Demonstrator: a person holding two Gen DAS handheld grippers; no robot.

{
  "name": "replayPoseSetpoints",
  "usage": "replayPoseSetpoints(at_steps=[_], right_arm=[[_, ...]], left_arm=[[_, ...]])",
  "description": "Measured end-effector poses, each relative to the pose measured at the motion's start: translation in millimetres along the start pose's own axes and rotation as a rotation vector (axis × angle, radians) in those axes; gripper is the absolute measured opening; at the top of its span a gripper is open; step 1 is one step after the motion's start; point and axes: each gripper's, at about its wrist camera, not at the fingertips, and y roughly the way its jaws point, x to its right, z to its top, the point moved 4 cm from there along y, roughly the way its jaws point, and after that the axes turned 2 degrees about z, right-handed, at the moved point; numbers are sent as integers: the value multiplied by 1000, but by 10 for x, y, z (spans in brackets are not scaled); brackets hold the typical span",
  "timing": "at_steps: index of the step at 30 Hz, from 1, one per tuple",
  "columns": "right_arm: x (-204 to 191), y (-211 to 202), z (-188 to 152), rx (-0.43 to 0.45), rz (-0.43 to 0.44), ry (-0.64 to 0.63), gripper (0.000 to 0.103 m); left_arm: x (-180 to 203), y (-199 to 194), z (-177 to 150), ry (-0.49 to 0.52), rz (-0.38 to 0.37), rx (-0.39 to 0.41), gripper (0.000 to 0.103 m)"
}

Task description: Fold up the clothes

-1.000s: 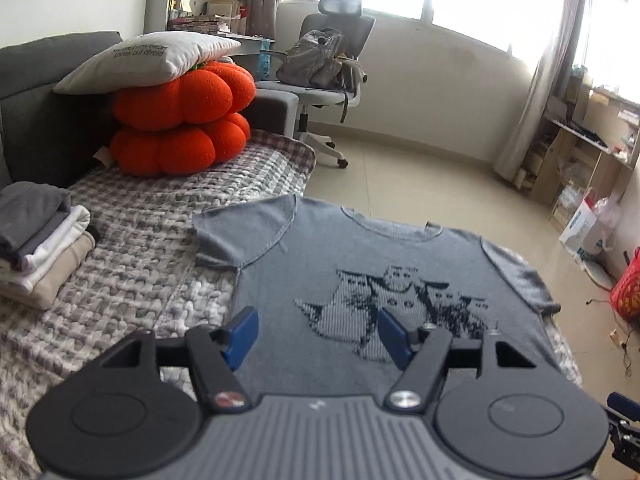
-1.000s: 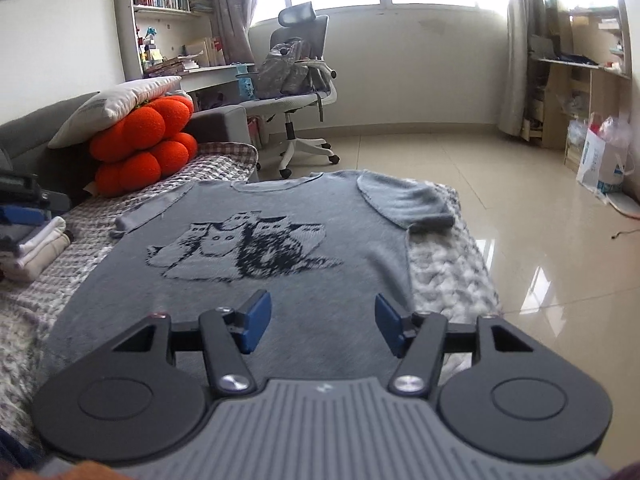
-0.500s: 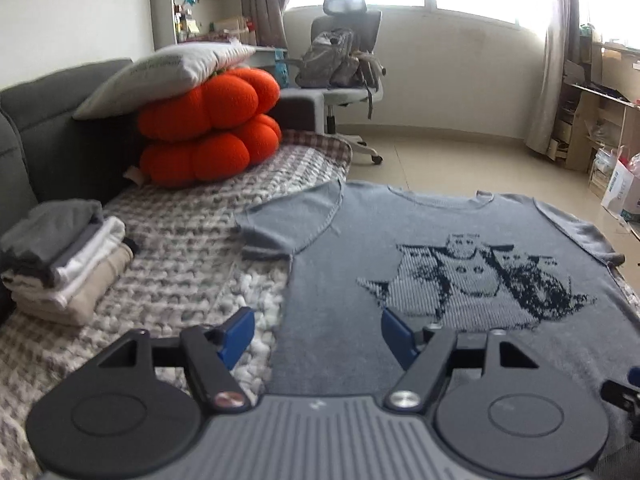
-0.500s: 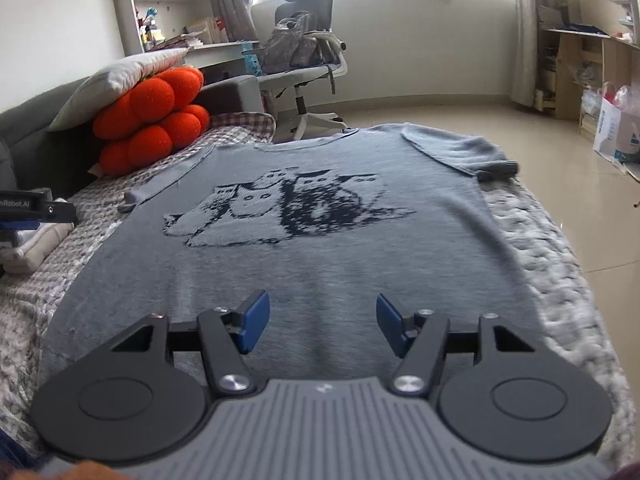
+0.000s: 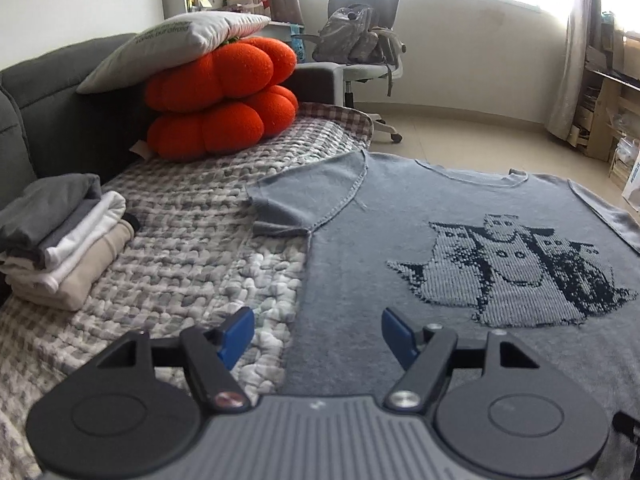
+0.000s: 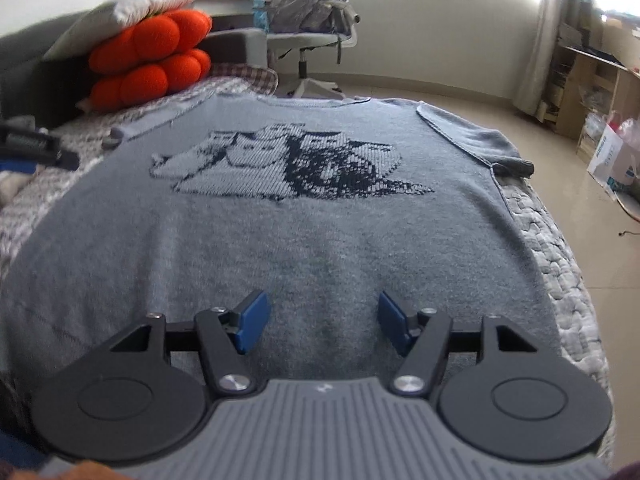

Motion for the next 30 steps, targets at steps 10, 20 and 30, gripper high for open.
replayPoseSetpoints(at_steps=[10, 20, 30], right_arm=[[97, -61, -57, -3, -16, -5, 73], [351, -200, -172, 7, -49, 59, 73], [595, -343, -314, 5, -50, 47, 73]], left_arm=[[118, 99, -1, 46, 18, 19, 72], [268, 96, -9, 59, -55, 10, 72], [311, 33, -56, 81, -128, -14, 72]])
